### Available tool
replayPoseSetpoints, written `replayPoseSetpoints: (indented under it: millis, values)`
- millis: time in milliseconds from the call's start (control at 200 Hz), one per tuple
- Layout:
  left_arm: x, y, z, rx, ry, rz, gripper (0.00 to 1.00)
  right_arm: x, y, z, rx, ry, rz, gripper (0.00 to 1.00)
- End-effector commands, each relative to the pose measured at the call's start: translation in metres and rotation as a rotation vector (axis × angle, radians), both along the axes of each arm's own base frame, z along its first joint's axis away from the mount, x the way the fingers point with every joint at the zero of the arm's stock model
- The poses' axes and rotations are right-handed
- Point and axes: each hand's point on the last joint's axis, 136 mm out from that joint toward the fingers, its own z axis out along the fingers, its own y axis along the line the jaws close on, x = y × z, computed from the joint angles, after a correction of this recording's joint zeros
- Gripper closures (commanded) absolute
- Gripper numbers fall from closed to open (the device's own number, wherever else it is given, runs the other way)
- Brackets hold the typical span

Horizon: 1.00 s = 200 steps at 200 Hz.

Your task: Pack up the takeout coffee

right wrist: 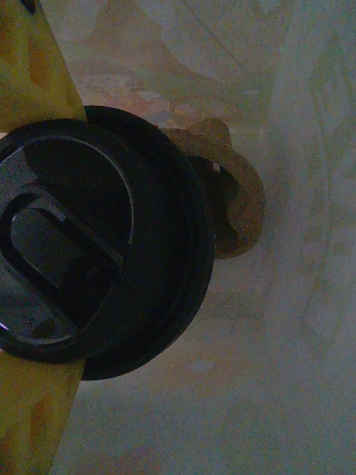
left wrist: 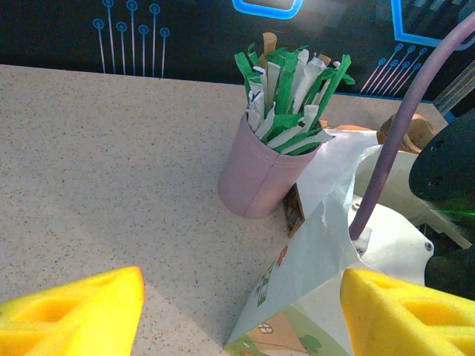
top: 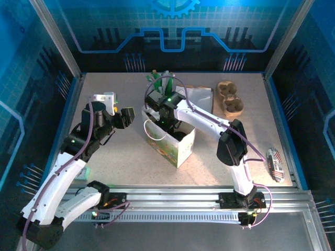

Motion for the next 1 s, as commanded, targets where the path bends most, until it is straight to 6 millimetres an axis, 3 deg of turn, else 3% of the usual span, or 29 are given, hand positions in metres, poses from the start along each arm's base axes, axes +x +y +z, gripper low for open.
replayPoseSetpoints:
  millis: [0,996]
  values:
    - [0.0024,0.0026,-0.0015,0.003,-0.011,0.009,0.29,-0.0080,-0.0148,-0.0363,-0.125,0.067,-0.005,0.39]
    - [0.0027,0.0024,-0.0016,0.003,-0.011,0.009,0.29,-0.0092,-0.0150,-0.0347,-0.123,0.066,-0.003,0.34]
